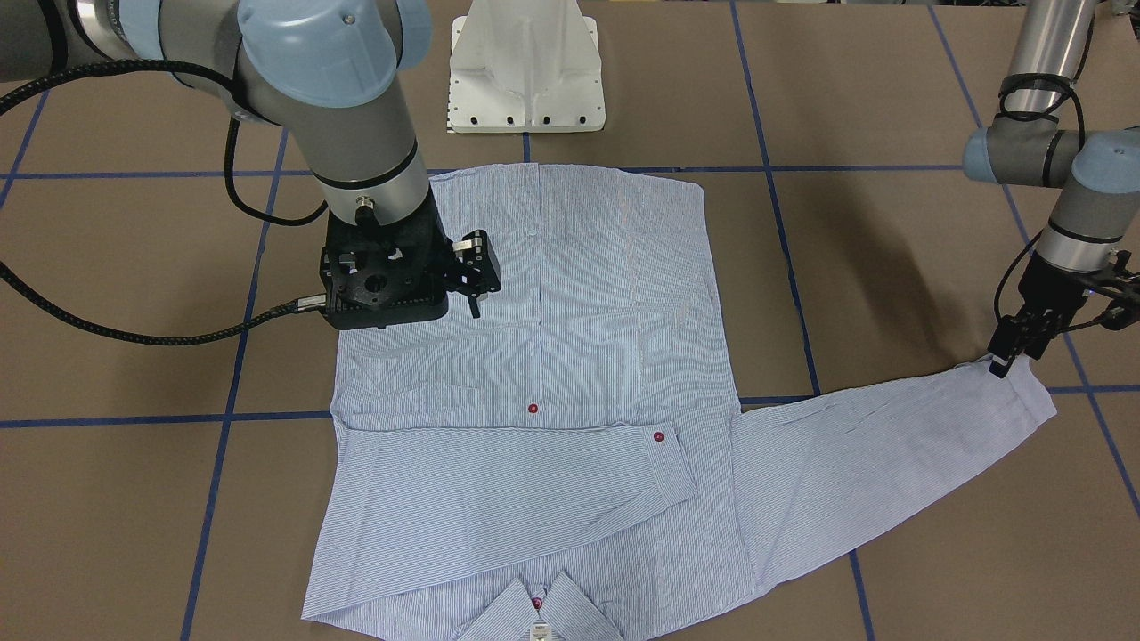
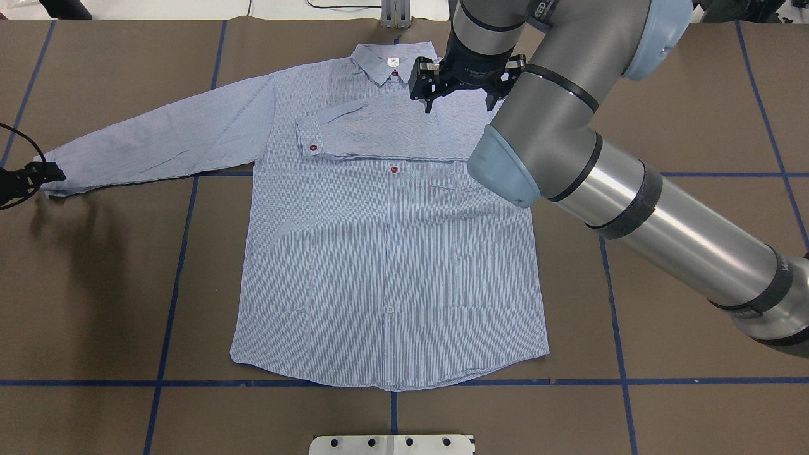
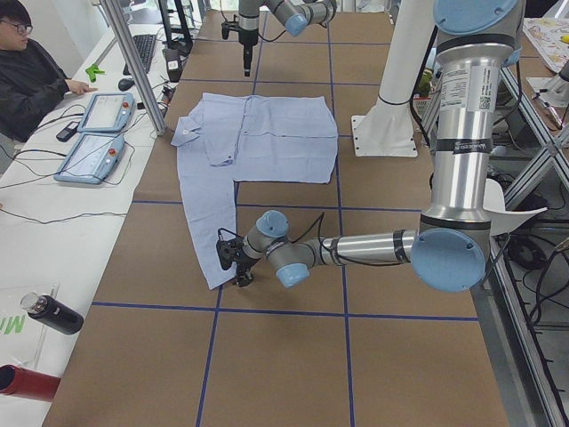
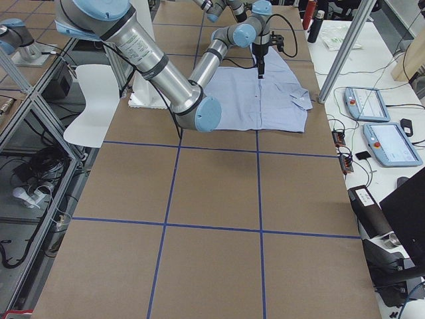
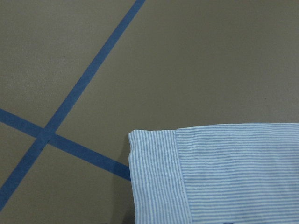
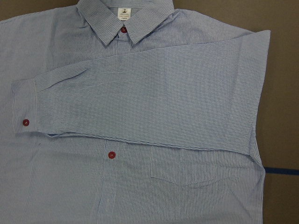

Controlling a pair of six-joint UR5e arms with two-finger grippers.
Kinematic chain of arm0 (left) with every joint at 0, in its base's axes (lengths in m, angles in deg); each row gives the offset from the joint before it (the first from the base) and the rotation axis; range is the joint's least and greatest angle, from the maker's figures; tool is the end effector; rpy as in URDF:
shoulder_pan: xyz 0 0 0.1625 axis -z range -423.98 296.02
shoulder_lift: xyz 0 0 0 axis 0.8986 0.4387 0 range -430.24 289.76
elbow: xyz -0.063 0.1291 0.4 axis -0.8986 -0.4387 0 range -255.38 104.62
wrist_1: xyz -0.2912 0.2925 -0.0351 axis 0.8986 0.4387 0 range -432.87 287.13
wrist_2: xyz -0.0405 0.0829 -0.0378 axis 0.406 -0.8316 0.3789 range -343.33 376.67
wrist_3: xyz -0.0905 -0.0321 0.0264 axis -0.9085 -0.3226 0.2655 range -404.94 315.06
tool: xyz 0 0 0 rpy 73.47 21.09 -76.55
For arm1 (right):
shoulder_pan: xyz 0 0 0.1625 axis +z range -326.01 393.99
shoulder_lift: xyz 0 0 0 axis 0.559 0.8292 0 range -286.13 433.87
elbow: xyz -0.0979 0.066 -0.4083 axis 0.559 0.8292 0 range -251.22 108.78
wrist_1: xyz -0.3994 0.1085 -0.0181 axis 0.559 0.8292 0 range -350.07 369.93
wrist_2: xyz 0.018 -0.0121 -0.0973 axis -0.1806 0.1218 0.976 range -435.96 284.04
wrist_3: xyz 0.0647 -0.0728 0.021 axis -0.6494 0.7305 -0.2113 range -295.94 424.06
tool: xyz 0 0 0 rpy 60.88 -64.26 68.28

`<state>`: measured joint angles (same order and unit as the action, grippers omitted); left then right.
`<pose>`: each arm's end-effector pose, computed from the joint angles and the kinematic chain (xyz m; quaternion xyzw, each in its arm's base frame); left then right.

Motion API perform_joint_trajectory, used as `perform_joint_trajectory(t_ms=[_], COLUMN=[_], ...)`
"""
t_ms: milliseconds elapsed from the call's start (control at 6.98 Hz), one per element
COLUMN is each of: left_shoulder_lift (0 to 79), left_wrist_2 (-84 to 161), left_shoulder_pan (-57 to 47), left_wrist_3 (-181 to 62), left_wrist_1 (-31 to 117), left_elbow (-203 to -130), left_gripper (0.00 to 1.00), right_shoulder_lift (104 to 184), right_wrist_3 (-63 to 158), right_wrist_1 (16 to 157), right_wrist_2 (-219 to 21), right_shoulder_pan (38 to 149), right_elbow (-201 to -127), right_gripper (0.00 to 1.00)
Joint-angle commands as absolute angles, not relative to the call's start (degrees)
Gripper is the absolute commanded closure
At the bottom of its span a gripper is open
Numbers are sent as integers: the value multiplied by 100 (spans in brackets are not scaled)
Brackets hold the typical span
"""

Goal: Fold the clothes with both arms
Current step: 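Grasp the cuff of the sleeve nearest the left gripper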

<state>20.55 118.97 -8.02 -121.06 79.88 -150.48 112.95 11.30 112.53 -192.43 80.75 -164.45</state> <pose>0.2011 -0.4980 0.6725 0.1544 0.3916 -0.2841 0.8615 -0.4103 -0.5661 0.1131 0.0719 -0.3999 -0.0054 0.9137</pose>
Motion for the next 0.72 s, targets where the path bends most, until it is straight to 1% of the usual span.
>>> perform_joint_trajectory(t_ms=[0,286,573], left_shoulder_lift=[2055,2055,2055], left_wrist_2=[11898,11898,11898], left_shoulder_pan=[-808,-808,-808], left_wrist_3=[-12114,-12105,-12105], left_wrist_1=[7988,7988,7988], left_elbow=[-15052,-15061,-15096], left_gripper=[32,43,43], right_shoulder_lift=[11299,11290,11281], right_wrist_3=[1132,1132,1132], right_wrist_1=[11250,11241,11232], right_wrist_2=[-19241,-19241,-19241], right_shoulder_pan=[8075,8075,8075], right_elbow=[-16439,-16430,-16430], right_gripper=[1,1,1])
